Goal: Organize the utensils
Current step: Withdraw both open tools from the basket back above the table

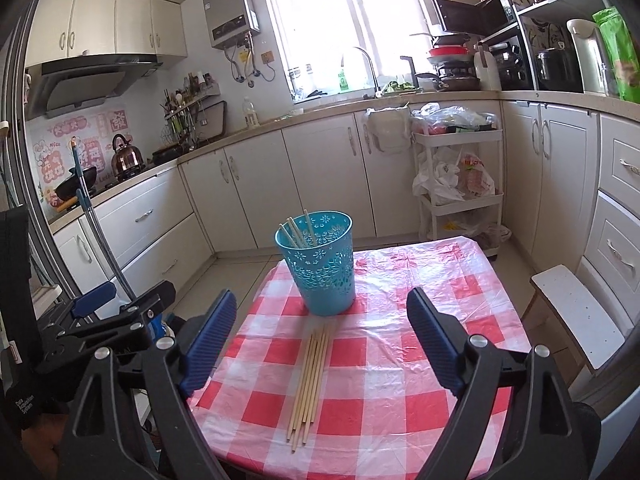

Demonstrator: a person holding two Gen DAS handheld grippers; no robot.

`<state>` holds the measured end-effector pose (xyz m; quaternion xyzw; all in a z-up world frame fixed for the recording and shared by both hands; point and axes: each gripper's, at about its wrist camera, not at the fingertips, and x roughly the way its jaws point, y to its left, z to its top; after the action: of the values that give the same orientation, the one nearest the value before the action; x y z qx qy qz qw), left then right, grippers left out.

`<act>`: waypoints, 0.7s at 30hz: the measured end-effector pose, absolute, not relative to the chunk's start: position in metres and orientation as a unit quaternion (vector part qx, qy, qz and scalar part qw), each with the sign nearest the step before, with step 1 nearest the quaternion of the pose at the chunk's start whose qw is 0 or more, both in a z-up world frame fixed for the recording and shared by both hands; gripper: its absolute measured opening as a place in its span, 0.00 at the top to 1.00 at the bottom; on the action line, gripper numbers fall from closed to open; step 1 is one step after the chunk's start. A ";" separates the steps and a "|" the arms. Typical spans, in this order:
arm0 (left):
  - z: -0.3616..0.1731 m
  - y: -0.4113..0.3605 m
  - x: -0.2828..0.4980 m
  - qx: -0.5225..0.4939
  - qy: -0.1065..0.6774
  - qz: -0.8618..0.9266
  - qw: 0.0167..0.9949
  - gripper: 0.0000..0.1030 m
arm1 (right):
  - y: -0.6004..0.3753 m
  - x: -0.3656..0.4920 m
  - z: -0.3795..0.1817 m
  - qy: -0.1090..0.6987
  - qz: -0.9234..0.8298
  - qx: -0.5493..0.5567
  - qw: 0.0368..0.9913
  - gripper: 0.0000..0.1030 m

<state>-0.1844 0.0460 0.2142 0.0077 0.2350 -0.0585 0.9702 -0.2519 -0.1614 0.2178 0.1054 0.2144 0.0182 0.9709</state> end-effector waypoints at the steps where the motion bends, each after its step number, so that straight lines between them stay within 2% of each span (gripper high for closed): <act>1: 0.214 0.046 -0.185 0.007 0.235 -0.058 0.970 0.07 | -0.161 -0.254 0.218 0.214 0.018 0.105 0.971 0.19; 21: 0.229 0.053 -0.233 0.006 0.226 -0.061 0.972 0.07 | -0.153 -0.303 0.240 0.186 0.021 0.092 0.978 0.19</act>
<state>-0.2333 0.0531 0.2292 0.0057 0.2256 -0.0611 0.9723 -0.3027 -0.1527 0.2402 0.0921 0.1860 0.0213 0.9780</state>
